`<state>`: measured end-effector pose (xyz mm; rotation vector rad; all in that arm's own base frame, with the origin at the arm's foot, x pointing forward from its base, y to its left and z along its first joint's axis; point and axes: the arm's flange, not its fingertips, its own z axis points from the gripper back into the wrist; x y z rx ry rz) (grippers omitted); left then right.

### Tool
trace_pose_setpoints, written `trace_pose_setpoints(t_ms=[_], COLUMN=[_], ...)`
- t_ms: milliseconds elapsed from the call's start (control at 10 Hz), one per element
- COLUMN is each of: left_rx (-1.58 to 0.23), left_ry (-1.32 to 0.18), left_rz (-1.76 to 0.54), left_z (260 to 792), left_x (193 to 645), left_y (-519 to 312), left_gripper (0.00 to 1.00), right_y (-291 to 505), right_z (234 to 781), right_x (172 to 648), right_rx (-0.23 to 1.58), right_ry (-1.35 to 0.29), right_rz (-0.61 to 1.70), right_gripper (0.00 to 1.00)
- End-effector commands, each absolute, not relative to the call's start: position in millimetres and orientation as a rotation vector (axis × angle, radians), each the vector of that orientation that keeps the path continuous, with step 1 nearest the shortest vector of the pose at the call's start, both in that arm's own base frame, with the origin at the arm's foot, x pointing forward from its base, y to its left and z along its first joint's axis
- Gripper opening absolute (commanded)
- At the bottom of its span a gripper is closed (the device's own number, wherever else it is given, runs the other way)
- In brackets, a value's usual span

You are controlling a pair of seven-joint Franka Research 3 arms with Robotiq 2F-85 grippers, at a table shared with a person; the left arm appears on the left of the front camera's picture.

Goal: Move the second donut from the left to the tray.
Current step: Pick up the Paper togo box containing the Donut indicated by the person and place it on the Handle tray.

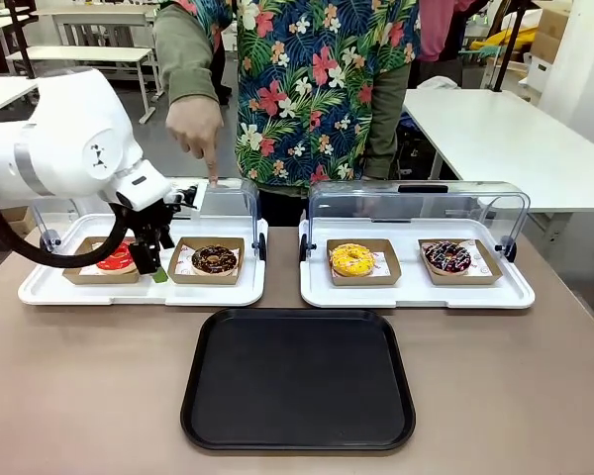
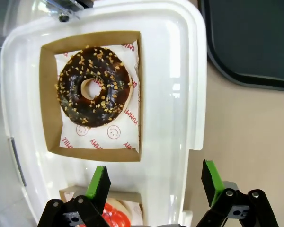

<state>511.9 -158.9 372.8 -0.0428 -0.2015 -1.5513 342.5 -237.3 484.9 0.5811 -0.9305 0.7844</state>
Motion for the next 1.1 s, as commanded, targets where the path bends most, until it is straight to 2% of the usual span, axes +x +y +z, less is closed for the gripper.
trace_pose_setpoints(t_ms=[0, 200, 1000], left_rx=[-0.002, 0.012, 0.029], left_ry=[-0.170, -0.208, -0.167], left_rz=[-1.545, -1.572, -1.592], left_z=[364, 353, 324], left_x=[525, 530, 539], left_y=[-167, -171, -175], left_gripper=[1.00, 1.00, 1.00], right_y=[-239, -239, -239], right_z=[485, 485, 485], right_x=[346, 346, 346], right_rx=[0.581, 0.581, 0.581], right_ry=[-0.974, -0.974, -0.974], right_rz=[0.800, 0.800, 0.800], right_gripper=[1.00, 1.00, 1.00])
